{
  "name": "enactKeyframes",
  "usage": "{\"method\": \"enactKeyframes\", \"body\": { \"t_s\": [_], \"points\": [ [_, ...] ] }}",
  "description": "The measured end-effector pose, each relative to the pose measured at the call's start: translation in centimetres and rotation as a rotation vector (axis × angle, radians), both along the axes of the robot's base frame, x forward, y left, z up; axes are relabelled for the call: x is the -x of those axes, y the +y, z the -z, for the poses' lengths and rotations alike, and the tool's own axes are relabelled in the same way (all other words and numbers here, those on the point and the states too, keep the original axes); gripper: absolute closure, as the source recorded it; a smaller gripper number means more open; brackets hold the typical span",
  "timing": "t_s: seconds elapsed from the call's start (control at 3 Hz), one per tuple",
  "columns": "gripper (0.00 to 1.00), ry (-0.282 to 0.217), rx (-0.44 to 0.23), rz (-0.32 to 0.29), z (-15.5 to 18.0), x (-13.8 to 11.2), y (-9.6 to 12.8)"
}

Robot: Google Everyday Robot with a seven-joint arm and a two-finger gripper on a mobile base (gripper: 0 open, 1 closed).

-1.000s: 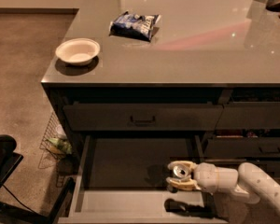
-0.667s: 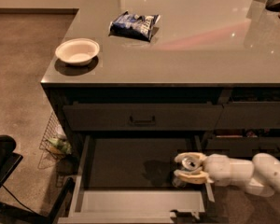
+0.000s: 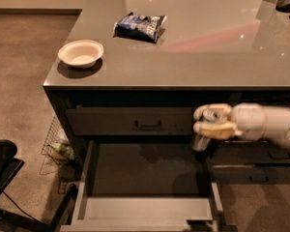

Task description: Pick redbull can from middle drawer and place on counter

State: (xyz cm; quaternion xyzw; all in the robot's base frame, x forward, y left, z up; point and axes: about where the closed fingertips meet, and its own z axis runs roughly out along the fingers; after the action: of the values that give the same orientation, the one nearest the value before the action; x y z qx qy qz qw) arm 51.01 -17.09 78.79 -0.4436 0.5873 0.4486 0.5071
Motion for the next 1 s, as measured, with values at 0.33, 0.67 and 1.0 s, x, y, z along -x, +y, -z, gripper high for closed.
{"method": "enactKeyframes", "body": {
  "t_s": [0.33, 0.67, 1.0],
  "points": [
    [1.00, -0.002, 0.038, 0.046, -7.8, -3.8, -0.4],
    [1.00, -0.012, 0.040, 0.108, -12.8, -7.1, -1.4],
    [1.00, -0.064, 0.031, 0.169, -15.2, -10.1, -1.7]
  ]
}}
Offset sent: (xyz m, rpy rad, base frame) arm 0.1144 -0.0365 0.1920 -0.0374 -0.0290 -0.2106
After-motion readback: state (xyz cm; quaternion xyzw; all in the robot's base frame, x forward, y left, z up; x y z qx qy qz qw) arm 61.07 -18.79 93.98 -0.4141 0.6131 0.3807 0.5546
